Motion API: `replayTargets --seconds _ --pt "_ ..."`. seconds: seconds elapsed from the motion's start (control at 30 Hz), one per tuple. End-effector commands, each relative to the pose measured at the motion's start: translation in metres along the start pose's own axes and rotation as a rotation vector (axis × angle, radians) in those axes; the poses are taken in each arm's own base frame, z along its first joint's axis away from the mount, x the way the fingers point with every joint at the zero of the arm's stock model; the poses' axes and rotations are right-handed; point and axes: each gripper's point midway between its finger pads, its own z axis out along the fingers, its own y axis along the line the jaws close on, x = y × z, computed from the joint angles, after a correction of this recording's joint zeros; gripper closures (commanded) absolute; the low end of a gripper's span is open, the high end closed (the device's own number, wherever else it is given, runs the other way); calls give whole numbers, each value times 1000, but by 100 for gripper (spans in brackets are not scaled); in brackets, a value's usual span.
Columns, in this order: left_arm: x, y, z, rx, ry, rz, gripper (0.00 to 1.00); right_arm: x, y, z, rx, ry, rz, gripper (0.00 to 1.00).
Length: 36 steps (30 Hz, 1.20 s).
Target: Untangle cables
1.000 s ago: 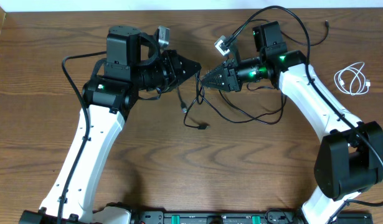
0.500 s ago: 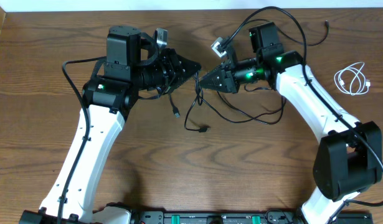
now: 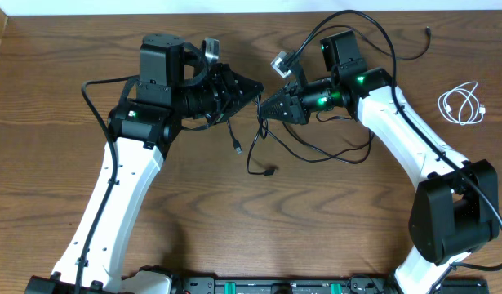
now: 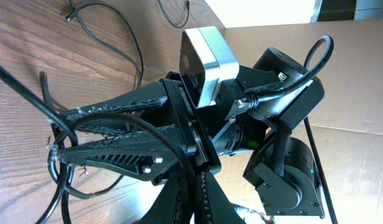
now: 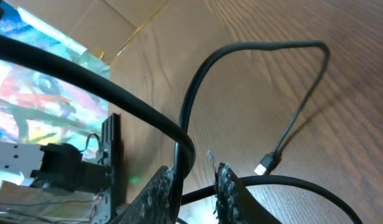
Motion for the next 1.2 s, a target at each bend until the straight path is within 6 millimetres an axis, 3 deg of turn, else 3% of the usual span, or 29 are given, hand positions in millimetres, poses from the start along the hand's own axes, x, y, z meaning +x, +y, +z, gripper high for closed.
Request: replayTargets --seconds 0.0,0.13,0.23,0.73,0.97,1.17 --pt "3 -7 -1 21 17 -7 93 2 1 6 5 14 -15 80" --pt "3 -7 -1 21 18 -7 93 2 2 9 10 16 -26 85" --pt "3 -7 -1 24 22 -6 93 6 -10 11 88 37 -26 99" --pt "-4 -2 -1 -6 -22 21 93 31 -72 -9 420 117 29 99" --pt "-4 -2 -1 -6 -22 21 93 52 -118 -35 638 84 204 99" --pt "-4 -2 -1 -7 -23 21 93 84 -171 -80 934 -3 432 99"
